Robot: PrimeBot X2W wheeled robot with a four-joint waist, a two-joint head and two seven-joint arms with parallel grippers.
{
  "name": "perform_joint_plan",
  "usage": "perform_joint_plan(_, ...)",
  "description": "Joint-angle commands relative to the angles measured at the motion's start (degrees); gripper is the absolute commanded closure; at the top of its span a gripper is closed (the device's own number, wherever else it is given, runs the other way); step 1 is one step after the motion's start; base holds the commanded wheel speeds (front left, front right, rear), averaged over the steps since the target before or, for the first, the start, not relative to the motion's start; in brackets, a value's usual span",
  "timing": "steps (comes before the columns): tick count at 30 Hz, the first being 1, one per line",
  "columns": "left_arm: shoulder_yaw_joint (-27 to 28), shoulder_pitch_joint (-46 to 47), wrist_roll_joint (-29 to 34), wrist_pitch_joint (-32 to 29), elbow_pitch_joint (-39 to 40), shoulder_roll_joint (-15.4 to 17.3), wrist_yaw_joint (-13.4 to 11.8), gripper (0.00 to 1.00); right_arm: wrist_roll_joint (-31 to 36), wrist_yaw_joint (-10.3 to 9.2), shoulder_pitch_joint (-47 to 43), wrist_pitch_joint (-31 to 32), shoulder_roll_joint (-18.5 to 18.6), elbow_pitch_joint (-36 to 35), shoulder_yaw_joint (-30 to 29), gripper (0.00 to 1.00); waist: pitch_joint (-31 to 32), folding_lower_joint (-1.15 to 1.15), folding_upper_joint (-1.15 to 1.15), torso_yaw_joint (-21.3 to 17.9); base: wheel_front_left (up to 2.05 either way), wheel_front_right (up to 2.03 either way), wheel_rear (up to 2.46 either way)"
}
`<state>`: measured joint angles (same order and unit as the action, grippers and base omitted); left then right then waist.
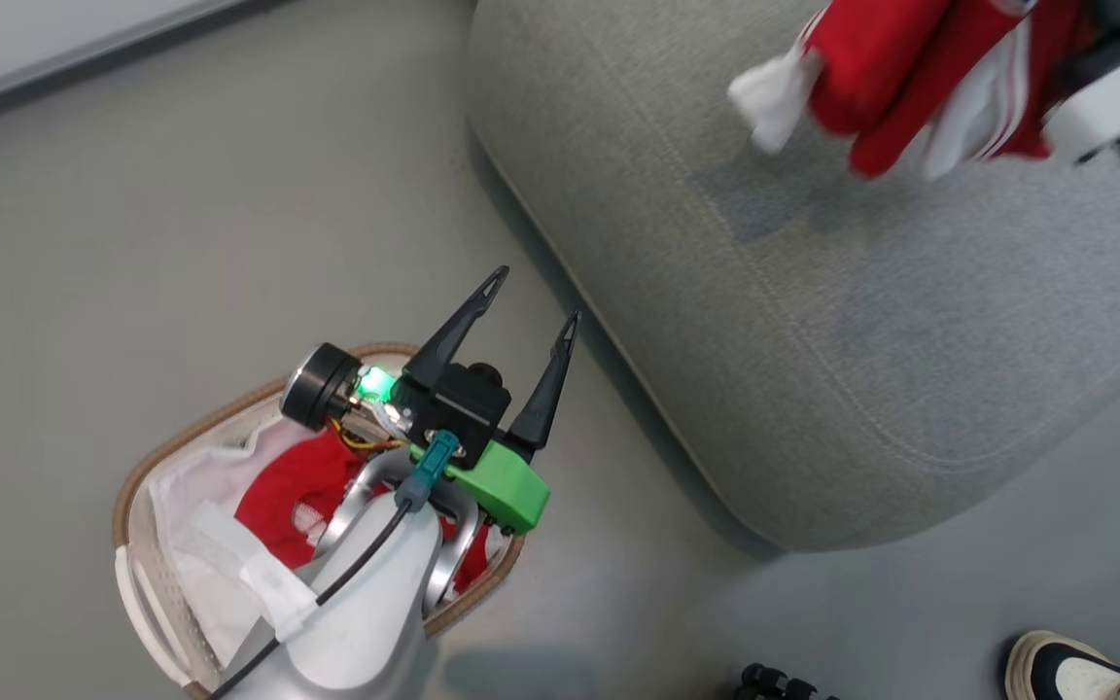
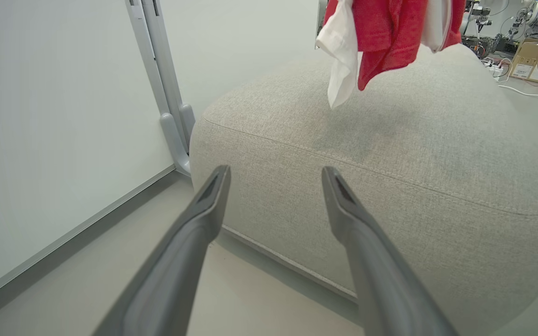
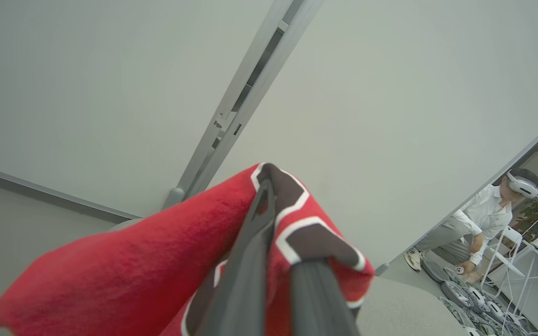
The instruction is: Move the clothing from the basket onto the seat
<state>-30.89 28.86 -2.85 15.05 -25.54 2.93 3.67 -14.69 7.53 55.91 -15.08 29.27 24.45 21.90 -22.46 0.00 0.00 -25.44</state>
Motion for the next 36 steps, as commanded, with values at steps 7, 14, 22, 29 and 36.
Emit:
perform_joint_plan(7, 0.06, 3.18, 1.11, 0.20, 0.29, 0.54, 0.02, 0.00, 4.62, -0.08, 11.26, -0.13, 4.50, 8.37, -8.35, 1.00, -9.68, 0.00, 0.00, 9.58, 0.00, 0.00, 0.00)
perform_joint_plan(14, -0.84, 3.56, 0.33, 0.20, 0.87, 0.21, -0.80, 0.00, 8.32, -0.08, 14.61, -0.12, 5.25, 16.08, -14.13, 1.00, -12.34, 0.00, 0.00, 14.32, 0.00, 0.00, 0.00)
perform_joint_plan(22, -0.91, 3.45, -0.92, 0.20, 0.69, 0.06, -2.14, 0.00, 9.84, -0.08, 6.59, -0.13, 1.68, 24.12, -21.12, 0.50, -12.84, 0.00, 0.00, 16.84, 0.00, 0.00, 0.00)
perform_joint_plan(29, 0.25, 1.10, -1.69, 0.20, -0.05, 0.04, -2.59, 0.00, 10.86, -0.08, -6.14, -0.13, -2.24, 23.82, -27.47, 0.00, -9.02, 0.00, 0.00, 16.65, 0.00, 0.00, 0.00)
perform_joint_plan(36, 3.44, -2.91, -2.53, 0.20, 0.38, 0.09, -3.63, 0.00, 9.06, -0.08, -19.41, -0.13, -6.37, 18.10, -30.66, 0.00, -3.13, 0.00, 0.00, 16.99, 0.00, 0.00, 0.00)
